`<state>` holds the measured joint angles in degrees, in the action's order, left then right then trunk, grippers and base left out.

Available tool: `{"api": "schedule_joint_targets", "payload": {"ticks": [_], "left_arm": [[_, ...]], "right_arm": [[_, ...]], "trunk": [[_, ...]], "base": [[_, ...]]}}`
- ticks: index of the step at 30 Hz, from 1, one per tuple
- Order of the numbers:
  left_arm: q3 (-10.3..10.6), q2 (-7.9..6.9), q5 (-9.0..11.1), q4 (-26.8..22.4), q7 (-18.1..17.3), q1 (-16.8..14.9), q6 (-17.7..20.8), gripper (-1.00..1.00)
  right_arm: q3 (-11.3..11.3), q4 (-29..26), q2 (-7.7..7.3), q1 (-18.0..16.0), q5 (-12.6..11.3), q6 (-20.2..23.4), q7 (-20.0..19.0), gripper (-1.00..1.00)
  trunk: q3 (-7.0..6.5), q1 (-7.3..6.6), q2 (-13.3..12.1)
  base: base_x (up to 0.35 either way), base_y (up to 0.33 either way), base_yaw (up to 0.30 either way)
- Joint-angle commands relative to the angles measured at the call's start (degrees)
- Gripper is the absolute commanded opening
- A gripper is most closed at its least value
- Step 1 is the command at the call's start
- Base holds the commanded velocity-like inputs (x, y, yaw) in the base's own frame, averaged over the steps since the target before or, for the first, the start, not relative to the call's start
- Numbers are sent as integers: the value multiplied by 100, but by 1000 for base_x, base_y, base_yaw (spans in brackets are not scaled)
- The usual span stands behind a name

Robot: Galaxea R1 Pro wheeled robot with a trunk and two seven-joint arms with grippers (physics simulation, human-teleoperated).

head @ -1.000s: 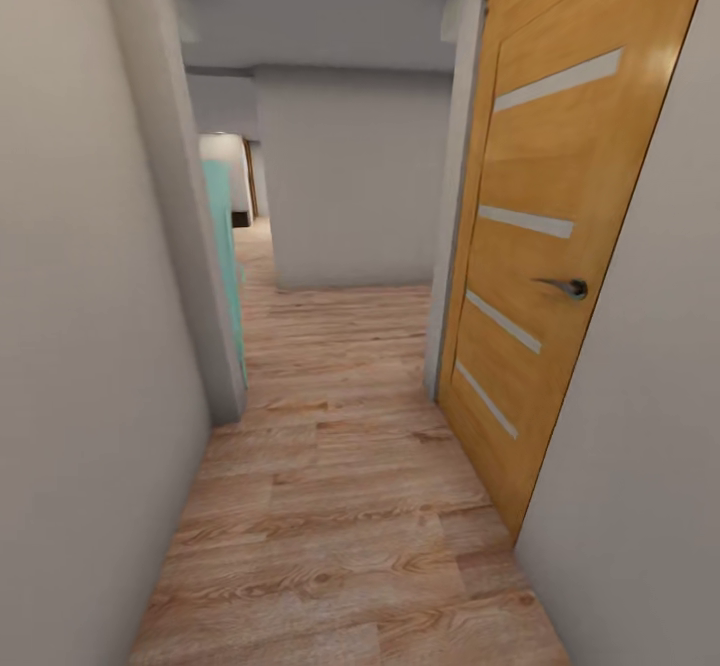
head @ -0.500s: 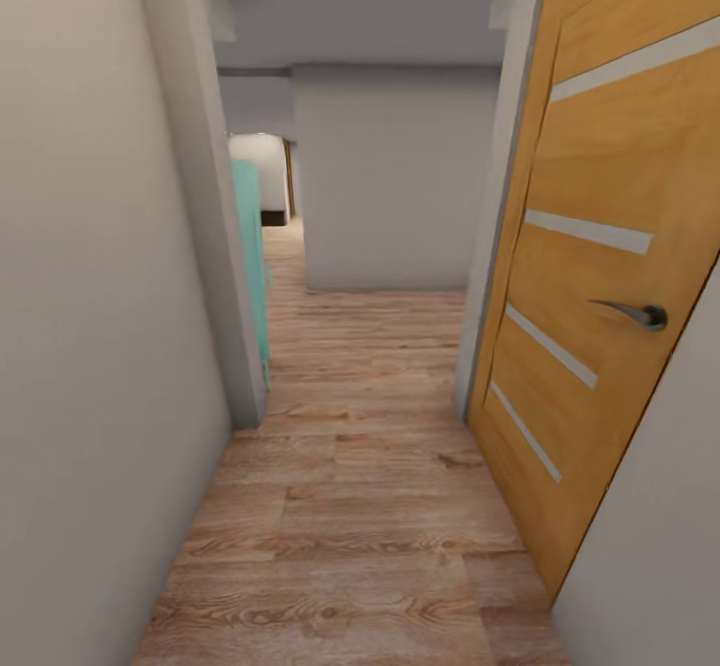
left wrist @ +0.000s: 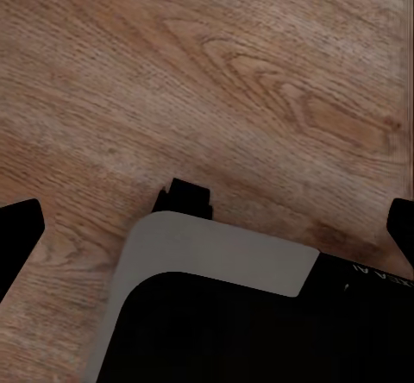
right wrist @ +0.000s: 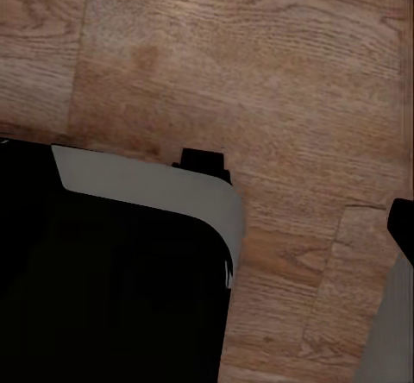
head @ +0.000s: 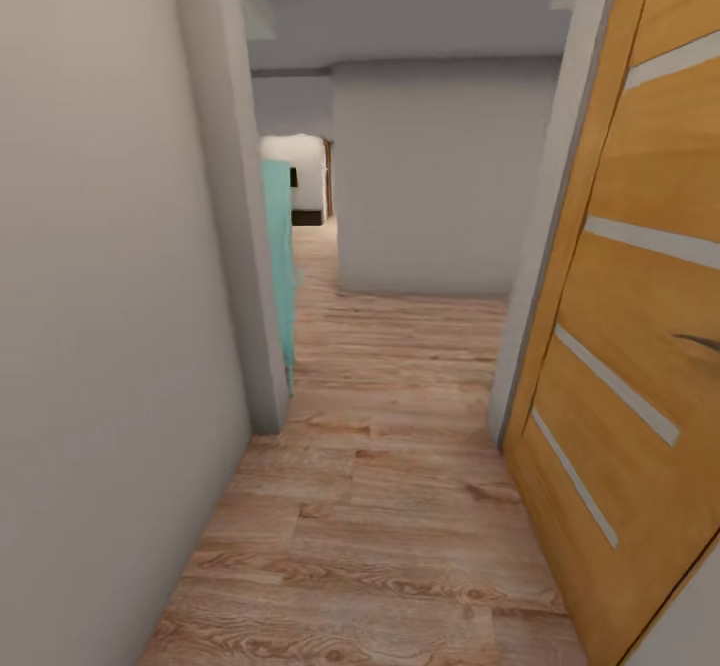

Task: Move the two storage containers from the living room to the garage. In the garage, place one container on the floor and stack the other container on top of it (either order is fine).

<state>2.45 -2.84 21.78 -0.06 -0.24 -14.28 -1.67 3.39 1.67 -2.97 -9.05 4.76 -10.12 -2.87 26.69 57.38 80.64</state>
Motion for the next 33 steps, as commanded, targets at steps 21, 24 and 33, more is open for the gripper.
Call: {"api": "schedule_joint_targets", "payload": {"ticks": [21, 24, 33], "left_arm": [[27, -5, 45, 9, -2, -5, -5, 100], [27, -12, 45, 9, -2, -5, -1, 100], [27, -23, 45, 8, -1, -5, 0, 100]], "right_arm": [[39, 18, -25, -9, 43, -31, -3, 100], [39, 18, -20, -7, 43, -33, -3, 100], [39, 18, -12, -6, 43, -34, -3, 100]], "trunk": [[6, 3, 3], [6, 3, 3], [6, 3, 3]], "base": [[314, -100, 8], [321, -2, 0], [322, 0, 0]]}}
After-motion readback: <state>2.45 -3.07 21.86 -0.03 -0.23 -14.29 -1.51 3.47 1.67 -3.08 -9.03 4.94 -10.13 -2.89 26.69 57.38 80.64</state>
